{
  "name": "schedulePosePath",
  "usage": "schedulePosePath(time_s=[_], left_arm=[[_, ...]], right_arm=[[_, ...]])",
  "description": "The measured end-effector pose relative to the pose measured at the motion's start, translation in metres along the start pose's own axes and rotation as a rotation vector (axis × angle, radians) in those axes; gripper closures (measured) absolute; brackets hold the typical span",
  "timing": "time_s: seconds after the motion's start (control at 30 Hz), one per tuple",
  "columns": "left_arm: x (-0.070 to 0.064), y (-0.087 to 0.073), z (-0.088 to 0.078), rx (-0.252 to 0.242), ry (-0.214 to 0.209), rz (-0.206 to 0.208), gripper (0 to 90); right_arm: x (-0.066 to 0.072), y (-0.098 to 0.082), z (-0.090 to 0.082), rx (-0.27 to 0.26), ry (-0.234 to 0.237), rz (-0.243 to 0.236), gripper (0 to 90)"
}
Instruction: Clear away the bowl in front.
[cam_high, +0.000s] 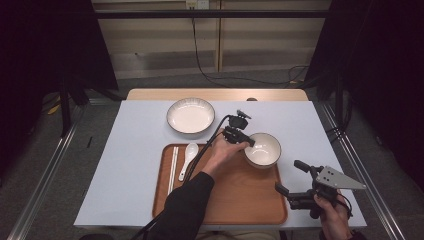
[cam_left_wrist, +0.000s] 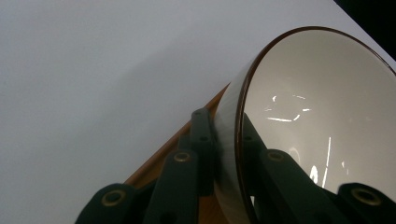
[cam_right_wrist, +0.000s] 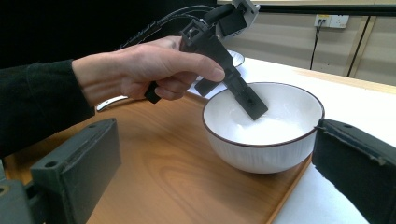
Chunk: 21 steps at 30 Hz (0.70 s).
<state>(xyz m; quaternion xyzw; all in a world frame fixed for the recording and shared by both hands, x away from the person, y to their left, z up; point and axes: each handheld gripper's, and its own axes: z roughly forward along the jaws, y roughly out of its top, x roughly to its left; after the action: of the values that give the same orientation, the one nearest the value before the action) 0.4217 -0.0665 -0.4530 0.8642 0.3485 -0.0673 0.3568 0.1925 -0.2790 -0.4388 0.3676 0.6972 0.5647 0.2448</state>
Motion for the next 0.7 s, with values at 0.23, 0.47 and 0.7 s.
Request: schedulePosePath(time_s=[0.23,0.47,0.7], left_arm=[[0.0007,-0.0003,0.0016,0.017,0.034,0.021,83.0],[0.0002,-0.0001,0.0033,0.006,0.038,0.028,82.6],[-0.0018,-0.0002,0.0037,0.005,0.051,0.053,82.2]], right_arm=[[0.0001,0.0000,0.0000,0.000,-0.004,0.001,0.9],[-0.0001,0.0001,0.0001,0.000,-0.005,-0.002,0.9],[0.0001,0.0000,0.0002,0.001,-0.005,-0.006,0.9]])
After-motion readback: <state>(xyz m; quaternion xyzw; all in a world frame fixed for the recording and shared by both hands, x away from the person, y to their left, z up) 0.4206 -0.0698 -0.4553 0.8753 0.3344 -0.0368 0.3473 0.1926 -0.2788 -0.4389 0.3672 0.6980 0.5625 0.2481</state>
